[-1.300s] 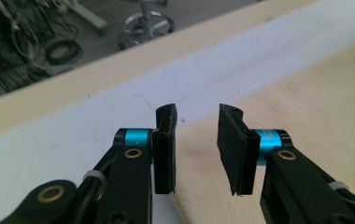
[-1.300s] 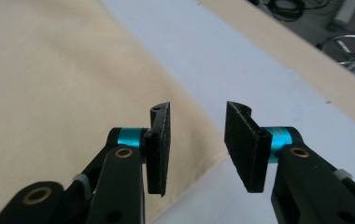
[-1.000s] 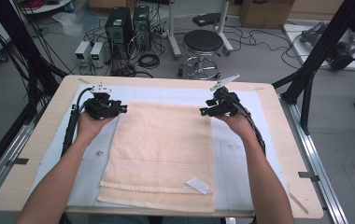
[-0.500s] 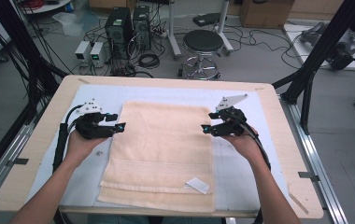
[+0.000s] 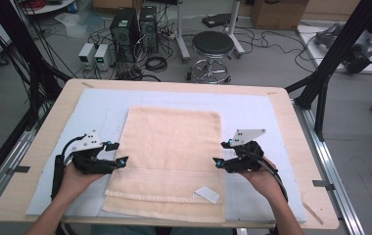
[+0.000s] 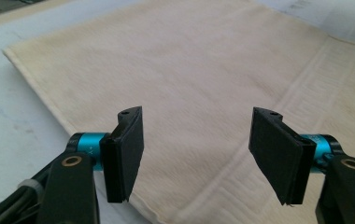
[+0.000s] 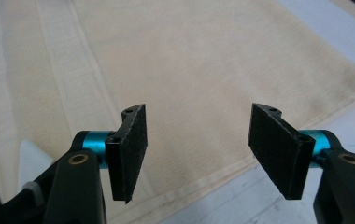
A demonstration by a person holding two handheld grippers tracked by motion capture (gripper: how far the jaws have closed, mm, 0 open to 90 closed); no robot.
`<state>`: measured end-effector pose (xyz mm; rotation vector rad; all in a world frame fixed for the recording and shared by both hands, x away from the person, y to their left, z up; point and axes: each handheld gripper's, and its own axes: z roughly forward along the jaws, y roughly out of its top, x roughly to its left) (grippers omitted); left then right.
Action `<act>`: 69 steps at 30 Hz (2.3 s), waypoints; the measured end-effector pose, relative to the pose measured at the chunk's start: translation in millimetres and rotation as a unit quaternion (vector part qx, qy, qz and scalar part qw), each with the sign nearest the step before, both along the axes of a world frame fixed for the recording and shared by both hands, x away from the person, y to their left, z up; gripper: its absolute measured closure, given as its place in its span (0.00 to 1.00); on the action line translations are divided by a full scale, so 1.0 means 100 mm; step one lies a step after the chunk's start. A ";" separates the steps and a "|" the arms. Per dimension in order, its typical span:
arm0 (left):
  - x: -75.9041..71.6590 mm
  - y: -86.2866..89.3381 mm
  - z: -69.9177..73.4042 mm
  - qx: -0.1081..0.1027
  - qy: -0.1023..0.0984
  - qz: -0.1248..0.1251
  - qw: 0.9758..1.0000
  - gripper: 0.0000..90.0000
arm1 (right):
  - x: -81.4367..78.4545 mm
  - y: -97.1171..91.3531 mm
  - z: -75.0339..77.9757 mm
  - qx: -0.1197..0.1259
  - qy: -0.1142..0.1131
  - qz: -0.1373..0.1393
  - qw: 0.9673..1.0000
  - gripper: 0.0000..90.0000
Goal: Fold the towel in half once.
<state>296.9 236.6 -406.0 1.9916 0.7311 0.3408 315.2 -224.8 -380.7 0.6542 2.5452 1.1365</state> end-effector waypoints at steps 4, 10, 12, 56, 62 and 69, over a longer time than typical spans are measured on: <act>-0.12 0.01 -0.08 0.006 0.010 -0.009 1.000 0.40 | -0.10 0.03 -0.14 0.003 0.014 0.012 1.000 0.44; -0.27 0.06 -0.19 0.026 0.018 -0.024 0.999 0.45 | -0.23 0.11 -0.35 -0.017 0.026 0.042 0.999 0.51; -0.29 0.06 -0.24 0.031 0.029 -0.035 0.998 0.50 | -0.23 0.13 -0.41 -0.022 0.039 0.043 0.998 0.53; -0.67 0.07 0.11 0.013 -0.011 -0.096 0.995 0.92 | -0.61 0.02 0.17 0.009 0.031 0.106 0.994 0.90; -0.60 0.13 -0.06 0.018 0.022 -0.074 0.997 0.74 | -0.57 -0.01 -0.01 0.008 0.056 0.091 0.994 0.73; -0.49 0.11 -0.12 0.027 0.024 -0.061 0.997 0.69 | -0.39 0.02 -0.20 0.007 0.060 0.066 0.996 0.67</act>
